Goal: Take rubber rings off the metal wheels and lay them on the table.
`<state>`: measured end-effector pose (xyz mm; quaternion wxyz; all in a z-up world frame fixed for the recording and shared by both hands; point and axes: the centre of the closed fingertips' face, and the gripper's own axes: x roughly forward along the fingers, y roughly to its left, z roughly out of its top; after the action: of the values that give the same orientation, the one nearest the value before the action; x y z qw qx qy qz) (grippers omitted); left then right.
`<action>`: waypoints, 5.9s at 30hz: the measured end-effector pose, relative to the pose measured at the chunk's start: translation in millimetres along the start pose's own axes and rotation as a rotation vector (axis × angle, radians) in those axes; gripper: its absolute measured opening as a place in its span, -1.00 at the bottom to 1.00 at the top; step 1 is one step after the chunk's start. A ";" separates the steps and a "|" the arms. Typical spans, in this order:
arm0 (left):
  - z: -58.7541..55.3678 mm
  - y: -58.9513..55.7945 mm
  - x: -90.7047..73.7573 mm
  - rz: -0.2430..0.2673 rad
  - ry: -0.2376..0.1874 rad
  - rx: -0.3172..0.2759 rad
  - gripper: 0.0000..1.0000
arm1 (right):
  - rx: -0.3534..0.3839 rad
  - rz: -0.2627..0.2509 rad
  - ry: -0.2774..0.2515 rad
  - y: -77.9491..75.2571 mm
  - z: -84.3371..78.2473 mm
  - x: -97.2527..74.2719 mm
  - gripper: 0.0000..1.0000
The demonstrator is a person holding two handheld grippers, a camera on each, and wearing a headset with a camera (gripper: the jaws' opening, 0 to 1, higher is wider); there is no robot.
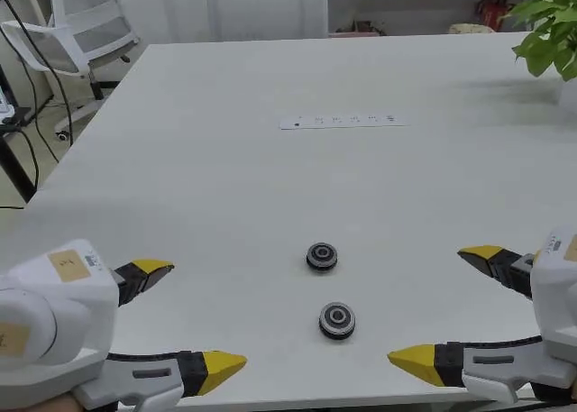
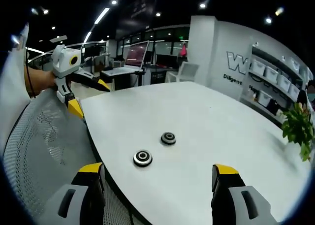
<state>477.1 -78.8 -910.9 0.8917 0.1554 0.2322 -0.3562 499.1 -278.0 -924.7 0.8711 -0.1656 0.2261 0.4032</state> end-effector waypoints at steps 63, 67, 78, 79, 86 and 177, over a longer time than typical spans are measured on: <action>2.5 3.5 -0.8 -0.013 -0.025 -0.039 0.60 | 0.004 0.000 0.009 0.5 0.1 0.8 0.79; 4.4 4.0 -0.7 -0.019 -0.034 -0.054 0.63 | -0.008 0.010 0.006 1.4 1.3 1.2 0.82; 11.1 5.9 -4.5 -0.029 -0.065 -0.084 0.65 | -0.009 0.035 -0.022 1.8 9.4 -1.6 0.94; 11.4 6.5 -4.9 -0.029 -0.066 -0.086 0.65 | -0.007 0.033 -0.024 1.1 10.6 -2.2 0.94; 15.4 9.9 -5.9 -0.037 -0.072 -0.087 0.66 | -0.015 0.047 -0.056 1.1 25.3 -2.7 0.95; 24.2 -40.3 122.8 -0.451 0.024 0.118 0.26 | -0.182 0.404 -0.042 12.1 -3.0 96.9 0.45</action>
<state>534.3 -186.7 -959.4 0.7762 0.1556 0.2506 -0.5573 544.4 -211.1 -979.5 0.7586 -0.1864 0.1990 0.5917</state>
